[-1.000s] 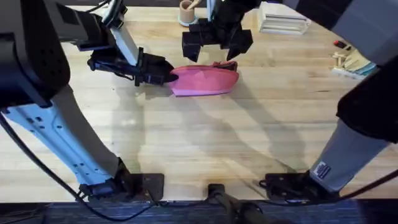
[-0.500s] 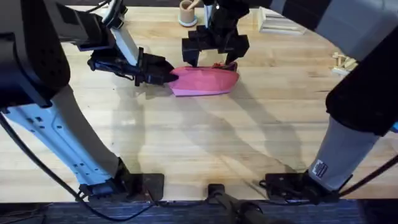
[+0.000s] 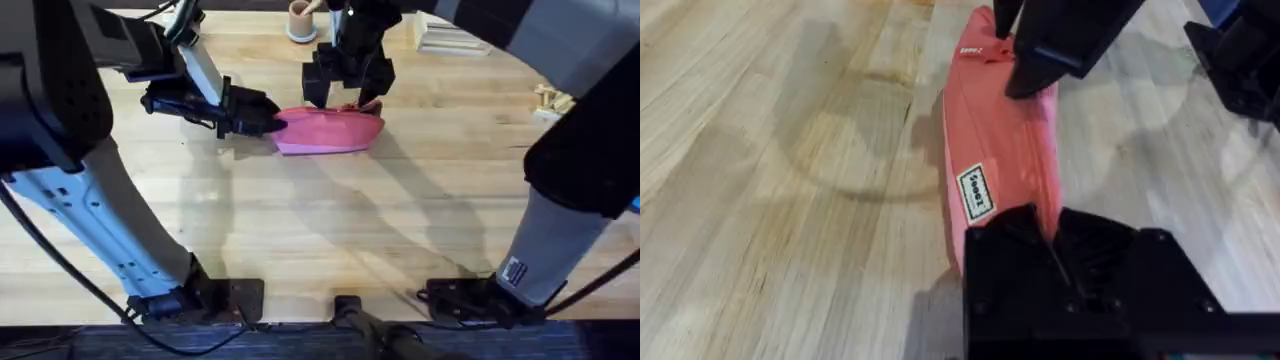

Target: Unzip the bag, pick up the pens from the table one at a time and place them inside, then zip the bag closed.

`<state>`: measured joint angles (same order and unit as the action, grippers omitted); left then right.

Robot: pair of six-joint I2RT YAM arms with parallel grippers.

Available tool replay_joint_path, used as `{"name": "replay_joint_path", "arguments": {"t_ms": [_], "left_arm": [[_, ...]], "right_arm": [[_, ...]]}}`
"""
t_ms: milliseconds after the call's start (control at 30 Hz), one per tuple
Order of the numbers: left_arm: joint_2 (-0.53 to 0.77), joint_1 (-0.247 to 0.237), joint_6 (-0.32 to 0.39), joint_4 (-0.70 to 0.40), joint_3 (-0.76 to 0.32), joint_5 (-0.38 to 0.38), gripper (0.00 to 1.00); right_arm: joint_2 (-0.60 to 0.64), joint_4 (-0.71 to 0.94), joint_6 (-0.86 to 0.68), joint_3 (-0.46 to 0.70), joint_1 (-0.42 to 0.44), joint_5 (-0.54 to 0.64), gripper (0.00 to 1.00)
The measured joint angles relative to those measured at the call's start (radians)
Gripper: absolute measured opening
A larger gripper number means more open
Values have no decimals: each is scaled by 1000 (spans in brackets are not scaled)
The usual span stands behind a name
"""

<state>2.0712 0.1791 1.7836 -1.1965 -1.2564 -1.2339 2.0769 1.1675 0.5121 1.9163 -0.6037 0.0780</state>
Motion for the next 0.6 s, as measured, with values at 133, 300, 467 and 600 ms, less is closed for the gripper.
{"name": "replay_joint_path", "arguments": {"t_ms": [133, 300, 467, 600], "left_arm": [[0, 0, 0, 0, 0, 0, 41], [0, 0, 0, 0, 0, 0, 41], [0, 0, 0, 0, 0, 0, 41], [0, 0, 0, 0, 0, 0, 41]], "right_arm": [[0, 2, 0, -1, 0, 0, 633], [0, 12, 0, -1, 0, 0, 485], [0, 20, 0, -2, 0, 0, 348], [0, 22, 0, -2, 0, 0, 281]]}}
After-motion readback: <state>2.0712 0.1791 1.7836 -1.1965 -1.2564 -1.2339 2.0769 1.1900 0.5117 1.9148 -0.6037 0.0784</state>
